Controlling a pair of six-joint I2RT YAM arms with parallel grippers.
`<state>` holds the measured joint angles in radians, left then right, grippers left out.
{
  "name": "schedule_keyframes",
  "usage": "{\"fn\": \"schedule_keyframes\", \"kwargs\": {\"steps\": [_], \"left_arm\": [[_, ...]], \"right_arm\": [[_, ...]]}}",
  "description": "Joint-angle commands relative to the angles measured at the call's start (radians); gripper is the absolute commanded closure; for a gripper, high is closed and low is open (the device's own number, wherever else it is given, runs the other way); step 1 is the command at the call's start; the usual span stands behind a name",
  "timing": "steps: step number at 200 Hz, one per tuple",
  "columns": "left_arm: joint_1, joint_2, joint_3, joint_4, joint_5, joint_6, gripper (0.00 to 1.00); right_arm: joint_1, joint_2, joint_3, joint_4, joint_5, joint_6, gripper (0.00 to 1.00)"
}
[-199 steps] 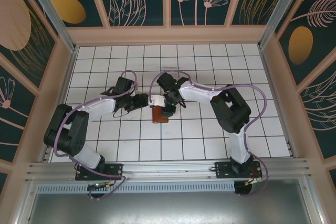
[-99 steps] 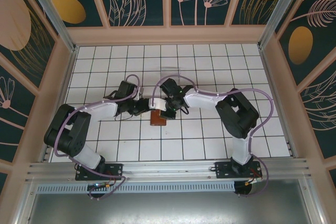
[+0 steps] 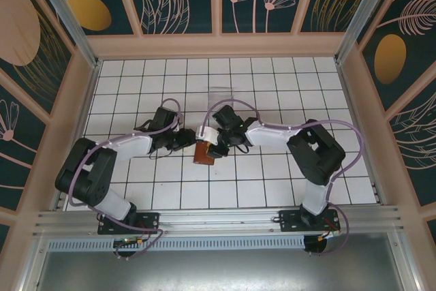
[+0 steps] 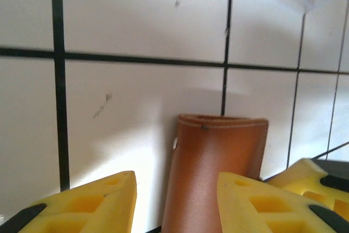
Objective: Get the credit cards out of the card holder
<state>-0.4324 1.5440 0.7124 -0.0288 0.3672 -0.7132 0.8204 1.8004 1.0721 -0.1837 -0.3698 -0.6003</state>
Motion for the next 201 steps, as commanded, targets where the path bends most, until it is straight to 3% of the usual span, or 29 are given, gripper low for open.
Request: {"fn": "schedule_keyframes", "kwargs": {"steps": [1,30,68,105,115,139,163,201], "left_arm": [[0.000,-0.025,0.020,0.007,-0.072,-0.009,0.56],[0.011,-0.018,0.050,-0.008,-0.080,0.013,0.55],[0.044,-0.017,0.078,-0.043,-0.099,0.046,0.55],[0.098,-0.026,0.087,-0.075,-0.093,0.086,0.55],[0.108,-0.029,0.091,-0.082,-0.089,0.096,0.55],[0.113,-0.032,0.102,-0.101,-0.091,0.116,0.54],[0.113,-0.027,0.105,-0.103,-0.071,0.120,0.54],[0.113,-0.033,0.095,-0.089,-0.052,0.109,0.54]], "right_arm": [[0.020,-0.077,-0.025,0.064,0.033,0.177,0.63],[0.058,-0.108,-0.029,0.057,0.121,0.382,0.56],[0.111,-0.105,0.011,0.023,0.295,0.775,0.55],[0.116,-0.058,0.109,-0.166,0.390,1.183,0.58],[0.129,-0.055,0.117,-0.186,0.419,1.240,0.58],[0.152,-0.044,0.131,-0.215,0.450,1.328,0.46],[0.157,0.005,0.180,-0.269,0.464,1.367,0.21],[0.165,0.079,0.236,-0.322,0.503,1.397,0.18]]}}
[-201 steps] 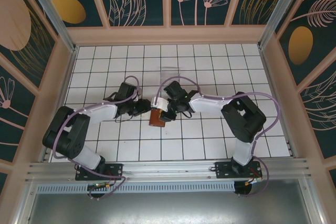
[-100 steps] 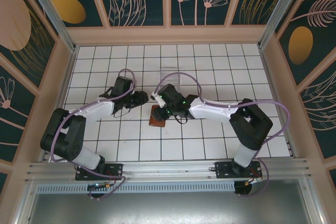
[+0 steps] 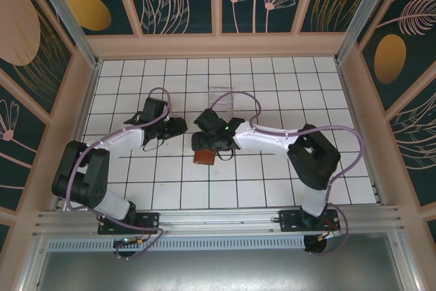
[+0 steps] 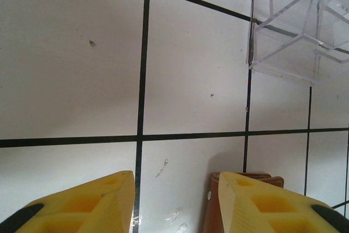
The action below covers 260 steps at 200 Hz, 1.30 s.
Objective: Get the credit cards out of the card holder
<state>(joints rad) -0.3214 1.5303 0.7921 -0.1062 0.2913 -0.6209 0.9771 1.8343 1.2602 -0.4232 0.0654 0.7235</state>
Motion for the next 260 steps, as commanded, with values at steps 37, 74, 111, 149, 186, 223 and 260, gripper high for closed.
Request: {"fn": "schedule_keyframes", "kwargs": {"steps": [37,74,111,149,186,223,260], "left_arm": [[0.002,-0.025,0.008,-0.006,0.040,0.019,0.54],[0.001,-0.028,0.011,-0.012,0.046,0.021,0.53],[0.002,-0.038,0.010,0.000,0.056,0.016,0.53],[0.002,-0.037,0.017,-0.001,0.058,0.012,0.53],[0.001,-0.030,0.024,-0.001,0.064,0.007,0.53],[0.002,-0.018,0.033,-0.006,0.069,0.004,0.53],[-0.006,-0.018,0.033,-0.013,0.065,-0.003,0.52]], "right_arm": [[0.005,0.070,0.024,-0.077,0.071,0.100,0.23],[0.003,0.047,-0.007,-0.080,0.083,0.122,0.33],[-0.001,0.010,-0.039,-0.083,0.097,0.140,0.45],[-0.003,-0.029,-0.060,-0.087,0.109,0.150,0.48],[-0.009,-0.056,-0.077,-0.092,0.119,0.151,0.53],[-0.018,-0.069,-0.100,-0.080,0.124,0.152,0.65],[-0.018,-0.074,-0.113,-0.066,0.121,0.154,0.78]]}}
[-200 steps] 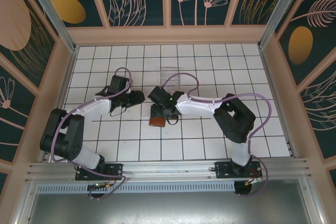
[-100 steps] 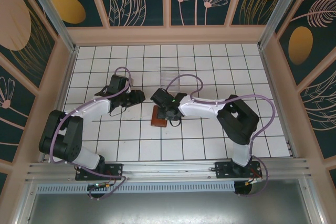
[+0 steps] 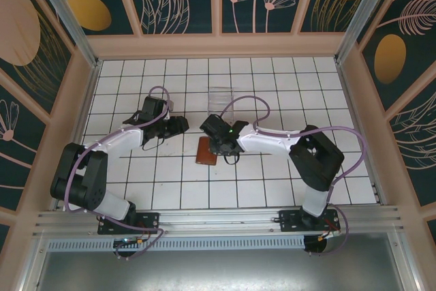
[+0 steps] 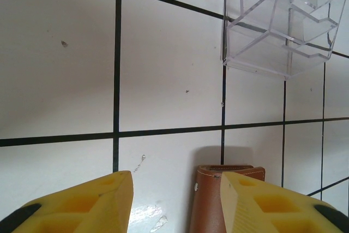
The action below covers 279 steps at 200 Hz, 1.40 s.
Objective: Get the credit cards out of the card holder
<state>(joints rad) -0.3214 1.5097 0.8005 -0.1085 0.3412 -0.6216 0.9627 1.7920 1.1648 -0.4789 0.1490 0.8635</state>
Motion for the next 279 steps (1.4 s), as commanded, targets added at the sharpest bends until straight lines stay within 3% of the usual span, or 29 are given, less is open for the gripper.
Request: {"fn": "schedule_keyframes", "kwargs": {"steps": [1,47,88,123,218,279], "left_arm": [[-0.006,0.002,0.025,-0.012,0.015,-0.003,0.52],[-0.083,0.022,0.057,-0.059,-0.014,0.001,0.51],[-0.131,0.029,0.054,-0.063,-0.017,-0.022,0.51],[-0.147,0.031,0.040,-0.054,0.017,-0.028,0.40],[-0.192,0.048,0.030,-0.058,0.071,-0.019,0.32],[-0.204,0.052,0.039,-0.134,0.006,0.015,0.36]], "right_arm": [[-0.004,-0.032,-0.018,-0.010,0.037,0.014,0.78],[0.002,-0.060,0.008,0.009,0.035,0.000,1.00],[0.012,-0.091,0.026,0.037,0.027,-0.009,1.00],[0.020,-0.123,0.016,0.064,0.019,-0.006,1.00],[0.024,-0.169,-0.004,0.073,0.027,0.002,1.00],[0.021,-0.182,-0.011,0.058,0.045,0.009,1.00]]}}
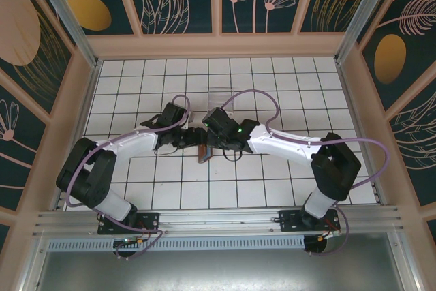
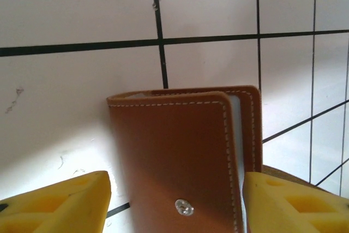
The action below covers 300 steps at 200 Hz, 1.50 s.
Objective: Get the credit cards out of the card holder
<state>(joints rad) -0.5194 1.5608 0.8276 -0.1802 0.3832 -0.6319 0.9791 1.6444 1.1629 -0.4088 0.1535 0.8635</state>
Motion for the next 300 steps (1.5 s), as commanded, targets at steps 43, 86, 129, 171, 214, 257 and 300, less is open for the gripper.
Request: {"fn": "schedule_keyframes", "kwargs": {"steps": [43,86,129,171,214,257,300], "left_arm": [[-0.007,-0.040,0.026,-0.107,-0.106,0.034,0.37],[-0.006,-0.059,0.045,-0.174,-0.204,0.049,0.39],[-0.007,-0.060,0.038,-0.211,-0.252,0.061,0.44],[-0.007,-0.075,0.044,-0.241,-0.314,0.069,0.50],[-0.006,-0.085,0.059,-0.258,-0.347,0.070,0.52],[-0.006,-0.126,0.082,-0.280,-0.383,0.074,0.53],[-0.006,-0.156,0.085,-0.280,-0.366,0.069,0.52]], "right_arm": [[-0.011,-0.045,-0.033,-0.023,0.050,0.011,1.00],[-0.038,-0.065,-0.068,-0.030,0.055,0.010,1.00],[-0.053,-0.087,-0.079,-0.037,0.058,0.005,1.00],[-0.048,-0.100,-0.048,-0.027,0.029,-0.008,1.00],[-0.027,-0.080,-0.009,0.006,-0.020,-0.012,1.00],[-0.004,-0.033,0.067,0.025,-0.055,-0.035,1.00],[-0.002,0.009,0.120,0.006,-0.068,-0.054,1.00]]}}
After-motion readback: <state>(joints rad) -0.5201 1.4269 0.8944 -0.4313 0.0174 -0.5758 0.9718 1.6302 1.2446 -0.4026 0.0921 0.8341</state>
